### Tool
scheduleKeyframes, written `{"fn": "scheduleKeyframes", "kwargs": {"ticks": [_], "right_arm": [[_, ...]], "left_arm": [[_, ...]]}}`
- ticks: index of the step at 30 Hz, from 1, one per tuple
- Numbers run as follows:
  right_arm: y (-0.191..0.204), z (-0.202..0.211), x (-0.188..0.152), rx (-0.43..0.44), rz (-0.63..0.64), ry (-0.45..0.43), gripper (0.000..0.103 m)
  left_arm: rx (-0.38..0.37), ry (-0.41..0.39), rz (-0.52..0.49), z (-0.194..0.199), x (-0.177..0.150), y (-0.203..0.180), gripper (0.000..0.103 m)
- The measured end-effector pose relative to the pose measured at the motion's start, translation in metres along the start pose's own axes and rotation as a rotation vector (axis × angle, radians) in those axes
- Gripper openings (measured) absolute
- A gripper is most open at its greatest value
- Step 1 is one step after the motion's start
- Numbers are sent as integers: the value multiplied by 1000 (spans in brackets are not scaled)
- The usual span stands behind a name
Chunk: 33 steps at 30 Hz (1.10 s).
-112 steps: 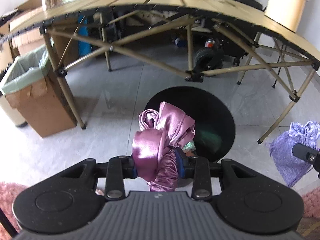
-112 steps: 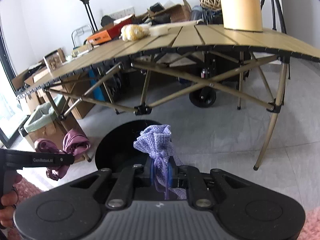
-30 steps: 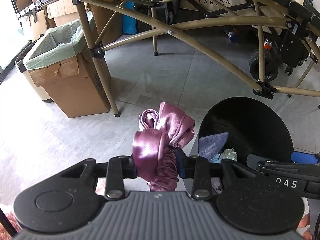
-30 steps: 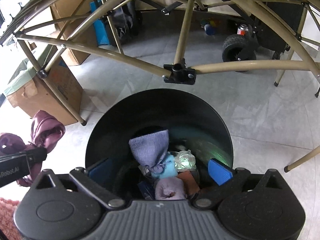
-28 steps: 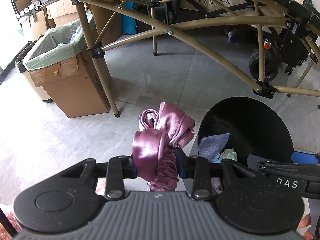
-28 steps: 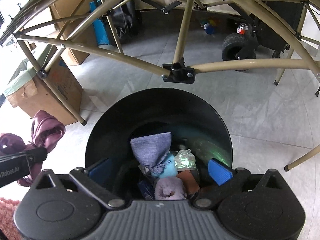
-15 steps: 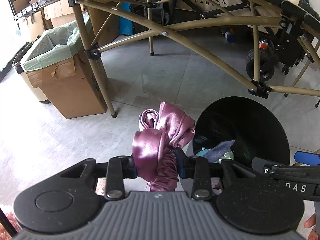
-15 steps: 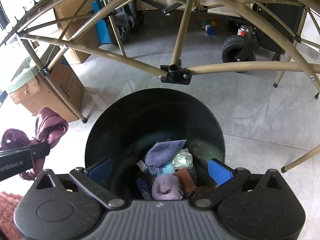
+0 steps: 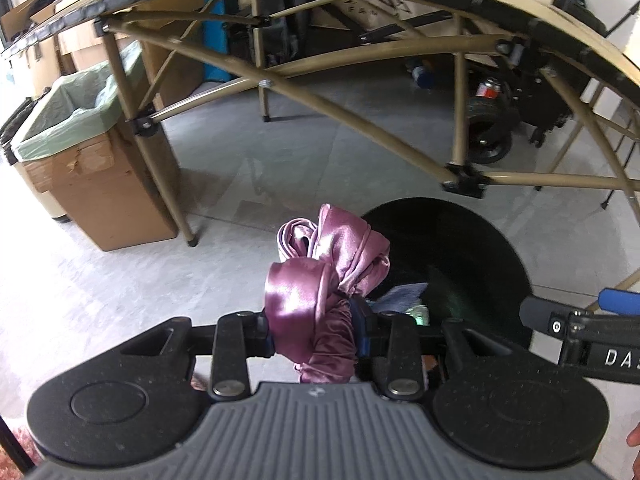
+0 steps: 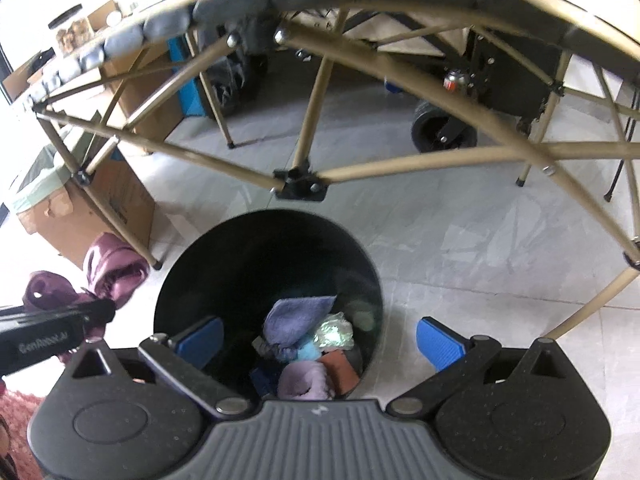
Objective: Collect trash
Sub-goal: 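Lower the right tool into the bin and open it to drop the pouch, then lower the left tool into the bin and open it to drop the scrunchie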
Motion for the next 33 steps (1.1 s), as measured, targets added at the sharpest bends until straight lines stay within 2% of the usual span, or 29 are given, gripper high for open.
{"fn": "scheduleKeyframes", "kwargs": {"ticks": [7, 18, 25, 33], "right_arm": [[-19, 25, 5, -33, -35, -51, 103], [-71, 63, 7, -114, -152, -128, 103], [-106, 74, -1, -163, -247, -155, 103], [-118, 67, -6, -188, -302, -170, 103]], "left_arm": [[-52, -6, -31, 5, 6, -28, 35], [-110, -2, -82, 3, 14, -77, 35], [-132, 17, -105, -4, 16, -102, 35], [-131, 39, -104, -14, 16, -112, 35]]}}
Point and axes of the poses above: each gripper's, at about its wrist camera, not at the fingertips, and z roughly against the way its jaws point, y to its left, x to its top, the point moved 3 cm from there along -z, roughly the way its jaws point, and after that the axes turned 15 degrees about x, right-handed, at the moved point
